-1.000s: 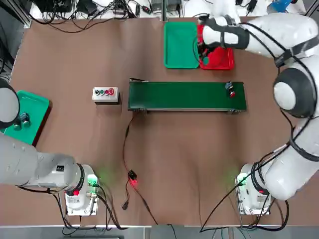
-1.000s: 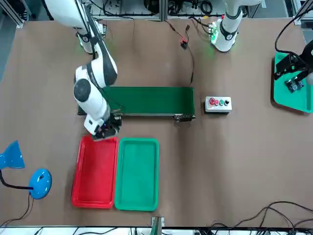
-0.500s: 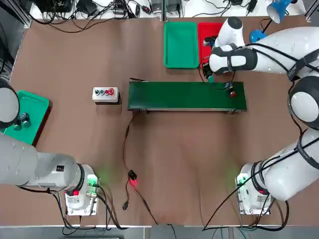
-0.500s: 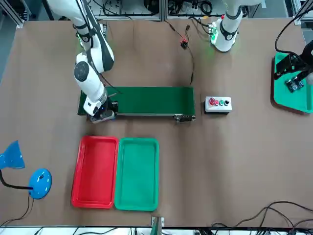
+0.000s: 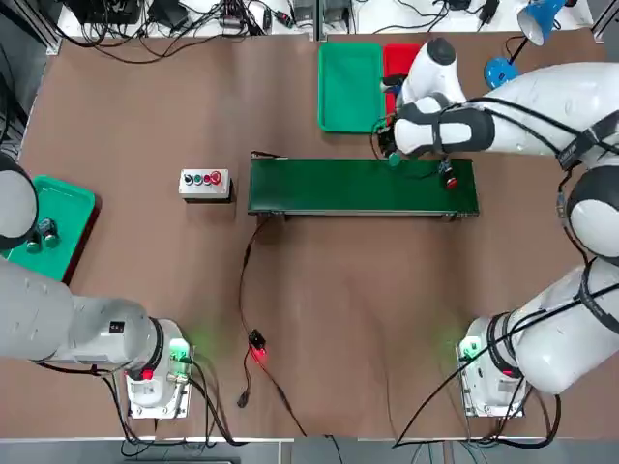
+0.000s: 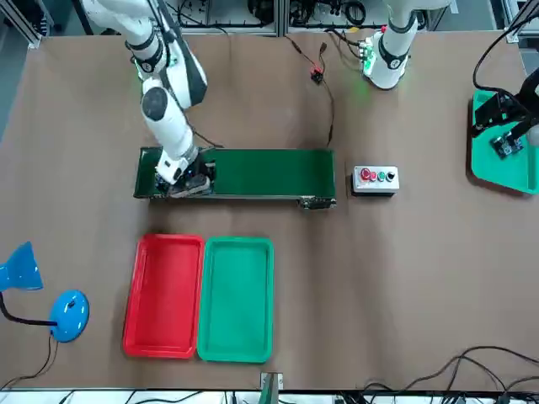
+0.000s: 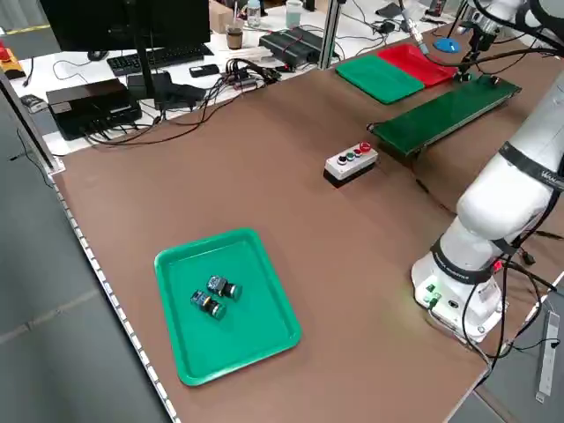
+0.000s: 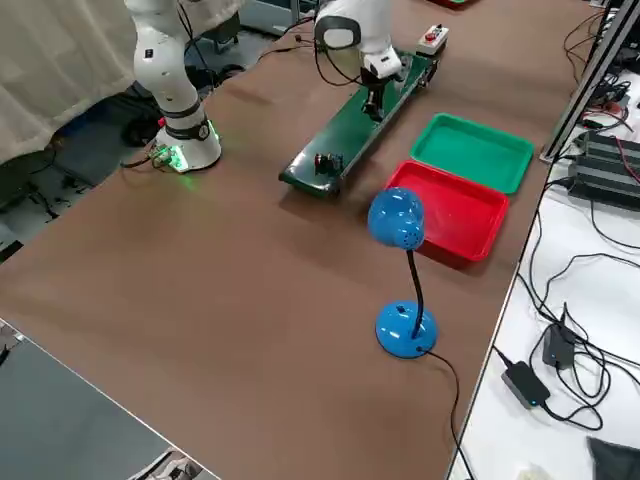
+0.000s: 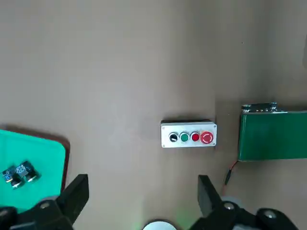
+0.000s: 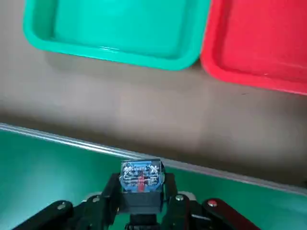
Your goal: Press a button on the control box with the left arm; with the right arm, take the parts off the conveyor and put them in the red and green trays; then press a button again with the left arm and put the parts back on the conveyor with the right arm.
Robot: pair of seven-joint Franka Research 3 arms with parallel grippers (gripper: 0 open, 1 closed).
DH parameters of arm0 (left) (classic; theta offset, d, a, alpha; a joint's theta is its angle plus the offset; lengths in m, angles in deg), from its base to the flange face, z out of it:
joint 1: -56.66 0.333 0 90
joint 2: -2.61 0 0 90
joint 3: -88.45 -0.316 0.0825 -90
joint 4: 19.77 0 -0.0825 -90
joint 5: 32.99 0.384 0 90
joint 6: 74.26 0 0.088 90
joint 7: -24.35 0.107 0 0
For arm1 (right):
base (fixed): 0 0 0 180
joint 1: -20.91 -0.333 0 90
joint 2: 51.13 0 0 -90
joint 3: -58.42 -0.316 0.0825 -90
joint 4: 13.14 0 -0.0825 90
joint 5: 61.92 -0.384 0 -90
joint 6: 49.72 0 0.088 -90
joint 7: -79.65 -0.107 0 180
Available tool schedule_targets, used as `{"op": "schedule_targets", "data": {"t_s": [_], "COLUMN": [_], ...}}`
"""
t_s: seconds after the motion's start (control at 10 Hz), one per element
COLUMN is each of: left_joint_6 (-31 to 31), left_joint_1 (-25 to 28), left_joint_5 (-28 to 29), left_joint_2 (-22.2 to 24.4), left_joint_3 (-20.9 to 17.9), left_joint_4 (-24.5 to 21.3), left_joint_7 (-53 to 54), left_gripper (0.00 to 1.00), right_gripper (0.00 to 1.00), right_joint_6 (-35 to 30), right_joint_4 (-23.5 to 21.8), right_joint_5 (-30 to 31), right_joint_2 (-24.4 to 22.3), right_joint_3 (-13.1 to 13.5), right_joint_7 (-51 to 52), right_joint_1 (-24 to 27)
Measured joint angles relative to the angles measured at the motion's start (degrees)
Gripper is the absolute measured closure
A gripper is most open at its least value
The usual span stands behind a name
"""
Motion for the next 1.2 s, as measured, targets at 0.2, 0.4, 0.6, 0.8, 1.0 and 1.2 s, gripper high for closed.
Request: {"op": "schedule_targets", "data": {"t_s": [0.2,0.4,0.6,0.8,1.0,1.2], "left_joint_6": [0.0,0.0,0.0,0.0,0.0,0.0], "left_joint_1": [0.0,0.1,0.1,0.1,0.1,0.1], "left_joint_5": [0.0,0.0,0.0,0.0,0.0,0.0], "left_joint_2": [0.0,0.0,0.0,0.0,0.0,0.0], "left_joint_3": [0.0,0.0,0.0,0.0,-0.1,-0.1], "left_joint_4": [0.0,0.0,0.0,0.0,0.0,0.0], "left_joint_7": [0.0,0.0,0.0,0.0,0.0,0.0], "left_gripper": [0.0,0.0,0.0,0.0,0.0,0.0], "right_gripper": [0.59,0.59,0.59,0.59,0.59,0.59], "right_joint_6": [1.8,5.6,8.9,10.9,11.4,11.5], "right_joint_4": [1.9,3.1,4.6,5.3,5.4,5.5], "right_joint_5": [0.0,0.0,0.0,0.0,0.0,0.0], "right_joint_2": [0.7,4.1,8.3,10.6,10.8,10.8], "right_joint_3": [-0.1,-0.1,-0.1,-0.1,-0.1,-0.1], "right_joint_7": [-7.3,-12.4,-14.8,-15.5,-16.0,-16.1], "right_joint_1": [-4.3,-7.7,-8.7,-9.0,-9.3,-9.4]}}
